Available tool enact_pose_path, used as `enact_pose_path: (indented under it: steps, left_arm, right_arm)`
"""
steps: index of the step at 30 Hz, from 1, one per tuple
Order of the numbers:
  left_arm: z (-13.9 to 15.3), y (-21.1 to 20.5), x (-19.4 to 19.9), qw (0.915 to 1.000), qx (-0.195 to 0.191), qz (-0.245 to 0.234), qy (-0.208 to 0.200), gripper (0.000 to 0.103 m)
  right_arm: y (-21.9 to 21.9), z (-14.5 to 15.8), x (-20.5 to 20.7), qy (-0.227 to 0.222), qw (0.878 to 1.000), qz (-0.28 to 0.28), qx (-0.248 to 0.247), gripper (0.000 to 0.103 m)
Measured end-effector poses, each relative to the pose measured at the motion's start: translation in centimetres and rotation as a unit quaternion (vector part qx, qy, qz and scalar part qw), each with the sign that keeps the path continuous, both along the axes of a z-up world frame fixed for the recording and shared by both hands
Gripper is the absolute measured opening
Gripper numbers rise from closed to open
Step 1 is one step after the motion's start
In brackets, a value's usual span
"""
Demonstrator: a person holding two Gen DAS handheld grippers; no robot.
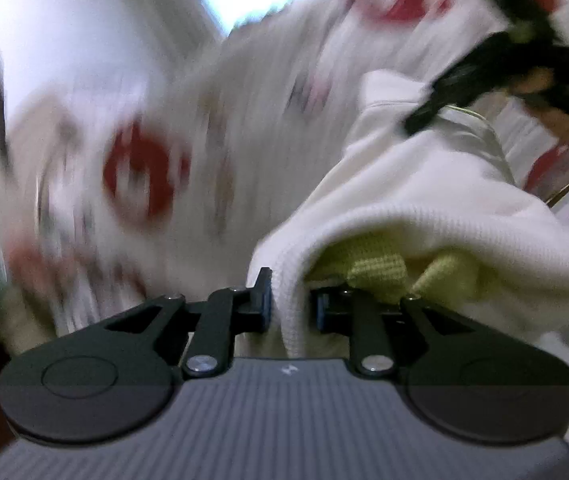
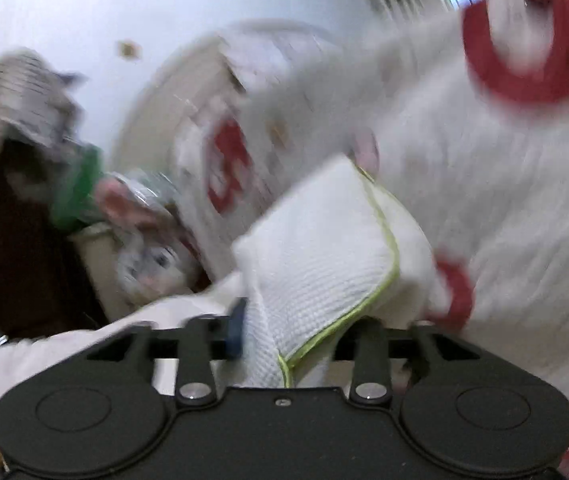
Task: Fold clothes
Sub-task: 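Lift the folded shirt with both grippers toward the dark cloth stack, then lower the shirt onto the dark cloth stack and open both grippers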
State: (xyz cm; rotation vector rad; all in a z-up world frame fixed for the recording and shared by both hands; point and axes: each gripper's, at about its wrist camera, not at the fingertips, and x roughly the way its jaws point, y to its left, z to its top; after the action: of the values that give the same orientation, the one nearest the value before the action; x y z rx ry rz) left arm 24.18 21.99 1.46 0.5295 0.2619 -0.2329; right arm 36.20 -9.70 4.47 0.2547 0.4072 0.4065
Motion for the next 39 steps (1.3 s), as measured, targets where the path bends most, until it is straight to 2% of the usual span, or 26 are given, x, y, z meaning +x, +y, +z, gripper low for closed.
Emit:
enact_pose_path:
  steps: [2,3,4,5,8,9,11,14,15,18,19,21,26,29,31,32,36,39]
  left_arm:
    - [-4.0,1.6,3.0,0.9975,-0.027,0.036,0.055,0.021]
    - [-6.0,1.9,4.0,0.9957,-0.024,0.051,0.073,0.019]
    - [-7.8,2.1,4.6,0.9944,-0.017,0.067,0.081,0.019]
    - [-8.5,2.5,4.5,0.9938,-0.027,0.074,0.079,0.019]
    - [-9.3,3.3,4.0,0.9915,-0.063,0.086,0.074,0.020]
    - [-9.4,3.3,3.8,0.9923,-0.059,0.084,0.069,0.021]
    - [-9.8,2.6,3.3,0.9955,-0.026,0.077,0.048,0.021]
    - [-10.6,2.5,2.1,0.9967,0.019,0.075,0.028,0.023]
    - [-10.6,2.7,1.6,0.9965,0.029,0.074,0.025,0.024]
    - [-10.6,3.1,1.0,0.9963,0.048,0.068,0.022,0.033]
    - [-10.5,3.5,0.8,0.9959,0.046,0.076,0.018,0.040]
    - [-9.9,4.6,0.7,0.9948,0.020,0.099,0.013,0.046]
    - [-10.7,5.2,0.3,0.9941,0.048,0.096,0.012,0.048]
    - [-10.9,5.0,-0.3,0.9934,0.076,0.085,0.012,0.047]
    - [-11.1,5.0,-0.5,0.9922,0.094,0.079,0.021,0.047]
    - [-11.3,5.0,-0.7,0.9914,0.106,0.074,0.019,0.047]
    - [-12.1,4.5,-0.4,0.9866,0.155,0.051,0.005,0.049]
    - [-12.5,3.7,0.7,0.9810,0.190,0.038,0.000,0.055]
  right_arm:
    - [0.4,-4.9,1.3,0.068,0.996,-0.027,0.044,0.051]
    - [0.5,-7.2,1.1,0.097,0.992,-0.042,0.071,0.053]
    - [0.5,-9.1,0.2,0.116,0.987,-0.039,0.100,0.053]
    - [0.5,-11.0,-0.9,0.133,0.982,-0.031,0.131,0.053]
    - [0.4,-15.5,-3.9,0.183,0.962,-0.010,0.202,0.053]
    - [0.3,-16.7,-5.0,0.201,0.953,-0.001,0.226,0.054]
    - [-0.5,-18.2,-6.8,0.224,0.930,0.014,0.290,0.055]
    - [-0.8,-19.0,-8.0,0.262,0.898,0.057,0.349,0.055]
    - [-0.6,-18.8,-8.5,0.266,0.897,0.073,0.347,0.055]
    - [1.0,-18.2,-9.8,0.260,0.904,0.101,0.324,0.056]
    - [1.3,-18.4,-10.1,0.260,0.905,0.096,0.324,0.057]
    - [2.1,-18.7,-10.7,0.256,0.907,0.083,0.323,0.064]
    - [3.6,-18.9,-10.8,0.243,0.911,0.085,0.322,0.064]
    - [5.3,-17.0,-12.5,0.174,0.962,0.101,0.183,0.064]
    - [6.4,-15.7,-13.7,0.123,0.983,0.111,0.079,0.064]
    - [7.0,-15.0,-14.2,0.096,0.988,0.116,0.026,0.064]
    - [8.4,-14.3,-15.9,0.056,0.989,0.124,-0.049,0.063]
    - [8.0,-14.5,-15.0,0.085,0.992,0.089,-0.006,0.063]
